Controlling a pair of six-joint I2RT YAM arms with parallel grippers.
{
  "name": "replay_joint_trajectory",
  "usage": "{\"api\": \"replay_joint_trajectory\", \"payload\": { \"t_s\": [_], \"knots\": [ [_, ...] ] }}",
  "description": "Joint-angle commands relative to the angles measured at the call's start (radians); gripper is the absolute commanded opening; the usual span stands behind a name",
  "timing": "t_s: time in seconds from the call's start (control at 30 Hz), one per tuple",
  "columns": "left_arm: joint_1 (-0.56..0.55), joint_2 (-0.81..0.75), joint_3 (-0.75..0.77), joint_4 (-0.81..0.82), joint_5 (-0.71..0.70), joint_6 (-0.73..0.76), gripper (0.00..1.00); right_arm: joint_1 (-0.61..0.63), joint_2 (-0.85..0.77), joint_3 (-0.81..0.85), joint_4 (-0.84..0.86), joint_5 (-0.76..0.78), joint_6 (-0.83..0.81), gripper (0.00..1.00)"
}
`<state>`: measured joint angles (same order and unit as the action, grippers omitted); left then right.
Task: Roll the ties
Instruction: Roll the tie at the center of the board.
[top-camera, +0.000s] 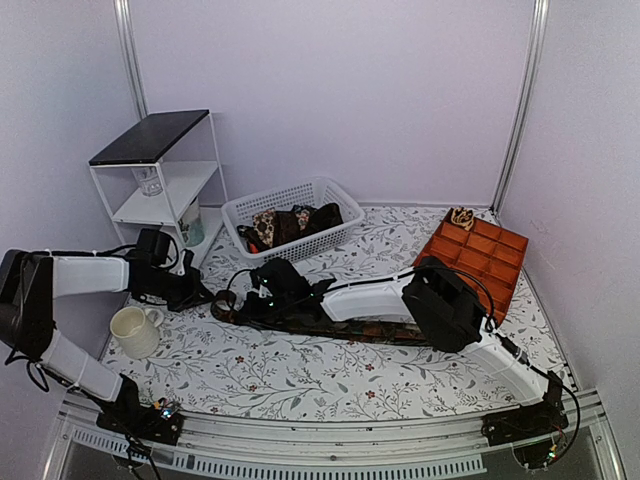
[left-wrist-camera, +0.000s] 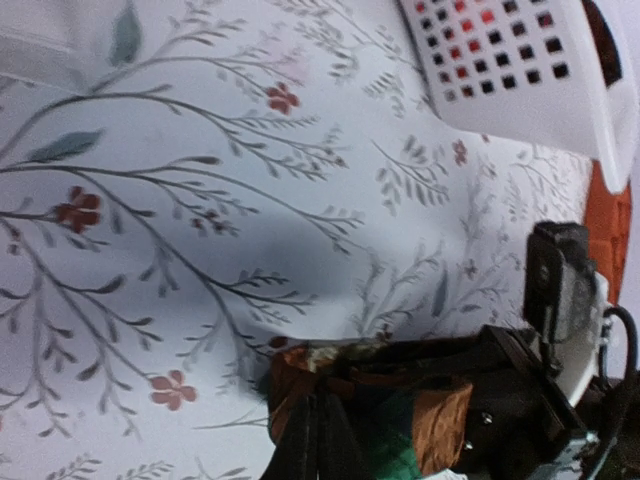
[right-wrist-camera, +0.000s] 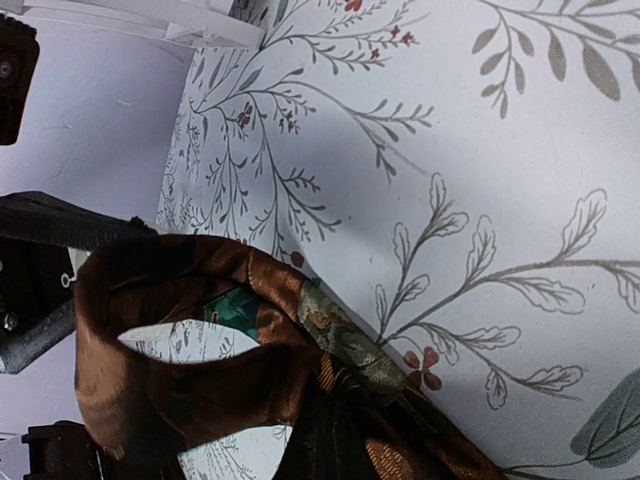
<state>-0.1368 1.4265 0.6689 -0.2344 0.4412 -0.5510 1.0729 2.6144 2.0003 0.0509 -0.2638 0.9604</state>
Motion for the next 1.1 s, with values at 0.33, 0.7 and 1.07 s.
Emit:
{"api": "replay_joint_trajectory", "payload": {
  "t_s": [0.33,0.7,1.07],
  "knots": [
    [0.008,-0.129,0.071,-0.094,-0.159,0.027,0.11,-0.008,0.004,-0.07,-0.063,0.044,-0.009,0.0],
    [0.003,0.015,0.013,-0.031,-0.082,0.023,0.0,-0.013,-0.001,-0.073,-0.062,0.056,-0.014,0.0],
    [0.006,0.141,-0.007,0.04,-0.238,0.069,0.0,-0.016,-0.005,-0.087,-0.066,0.071,-0.027,0.0]
  ]
}}
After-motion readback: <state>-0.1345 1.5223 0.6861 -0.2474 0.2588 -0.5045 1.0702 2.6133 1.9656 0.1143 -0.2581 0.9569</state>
